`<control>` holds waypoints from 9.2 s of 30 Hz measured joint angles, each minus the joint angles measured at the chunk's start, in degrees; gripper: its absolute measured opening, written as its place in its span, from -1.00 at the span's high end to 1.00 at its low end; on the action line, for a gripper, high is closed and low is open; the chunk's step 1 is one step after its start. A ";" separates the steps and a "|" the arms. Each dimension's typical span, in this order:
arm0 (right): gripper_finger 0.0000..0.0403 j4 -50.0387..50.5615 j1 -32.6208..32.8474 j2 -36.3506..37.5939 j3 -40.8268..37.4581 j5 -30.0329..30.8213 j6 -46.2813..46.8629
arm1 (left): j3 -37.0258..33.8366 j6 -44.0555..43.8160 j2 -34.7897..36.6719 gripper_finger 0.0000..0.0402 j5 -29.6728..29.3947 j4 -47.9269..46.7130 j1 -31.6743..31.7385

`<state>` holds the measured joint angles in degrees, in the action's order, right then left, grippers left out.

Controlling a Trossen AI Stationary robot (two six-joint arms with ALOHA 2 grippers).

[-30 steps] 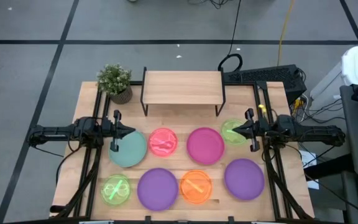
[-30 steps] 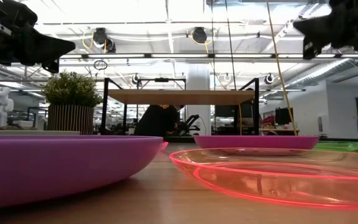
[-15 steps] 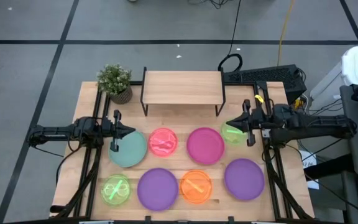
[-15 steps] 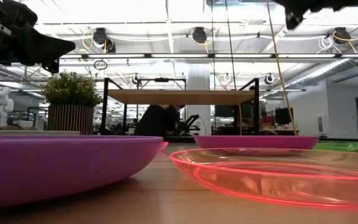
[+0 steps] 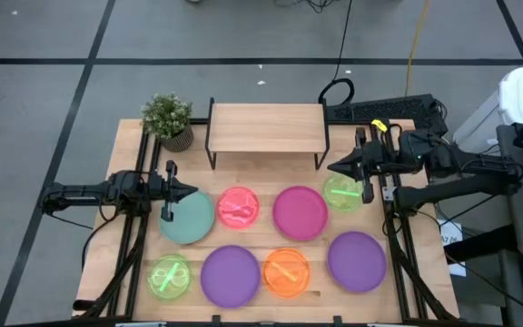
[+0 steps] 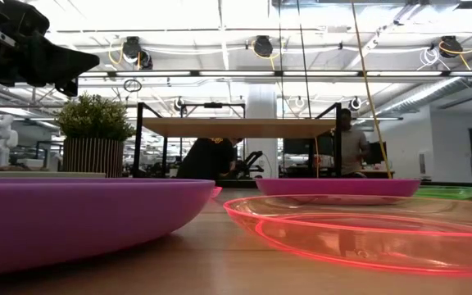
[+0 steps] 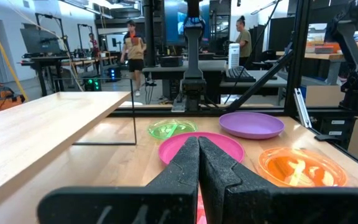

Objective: Place and stack plates onto a shelf
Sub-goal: Put the pink plate on the shelf

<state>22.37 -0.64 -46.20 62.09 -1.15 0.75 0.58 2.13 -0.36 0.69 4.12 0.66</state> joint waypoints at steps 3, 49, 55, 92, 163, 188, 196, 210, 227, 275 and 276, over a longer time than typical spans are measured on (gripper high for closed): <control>1.00 3.80 0.00 -2.79 4.30 0.06 0.07 | 0.02 -0.05 0.00 0.99 0.00 0.00 -0.02; 1.00 17.23 5.00 -18.36 4.00 4.55 5.74 | 31.81 -8.22 -25.59 0.99 0.62 -11.72 -0.06; 1.00 13.85 7.46 -18.34 -1.66 4.55 8.41 | 43.18 -10.13 -36.51 0.99 3.38 -21.51 -0.89; 0.83 2.25 23.21 -19.74 -17.56 11.00 21.18 | 53.20 -10.20 -72.21 0.99 -2.32 -25.29 -20.89; 0.94 -11.17 27.08 -40.57 -20.72 14.64 1.00 | 53.16 -8.44 -73.35 0.99 -3.93 -20.31 -21.05; 1.00 9.22 27.17 -40.54 -0.36 20.85 -6.83 | 53.16 -6.21 -73.35 0.88 -12.08 -15.62 -21.21; 1.00 10.70 26.51 -40.52 4.04 20.98 -12.09 | 53.16 -0.42 -74.42 0.39 -20.43 -11.50 -23.14; 0.98 10.67 26.60 -40.52 4.06 20.41 -12.00 | 53.13 11.34 -84.68 -0.07 -20.69 -2.69 -24.25; 0.97 8.88 26.51 -40.52 4.04 18.93 -12.09 | 53.16 32.28 -92.38 -0.08 -28.89 -1.89 -22.48; 0.97 8.72 26.51 -40.50 3.97 17.34 -14.98 | 53.18 38.12 -92.37 0.62 -18.49 -1.87 -21.18; 0.97 8.72 26.51 -40.50 3.97 17.33 -15.14 | 53.18 38.12 -92.37 0.62 -18.49 -1.87 -21.18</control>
<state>31.08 25.87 -86.70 66.06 16.19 -14.39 53.76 40.25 -92.73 -17.80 2.25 -20.51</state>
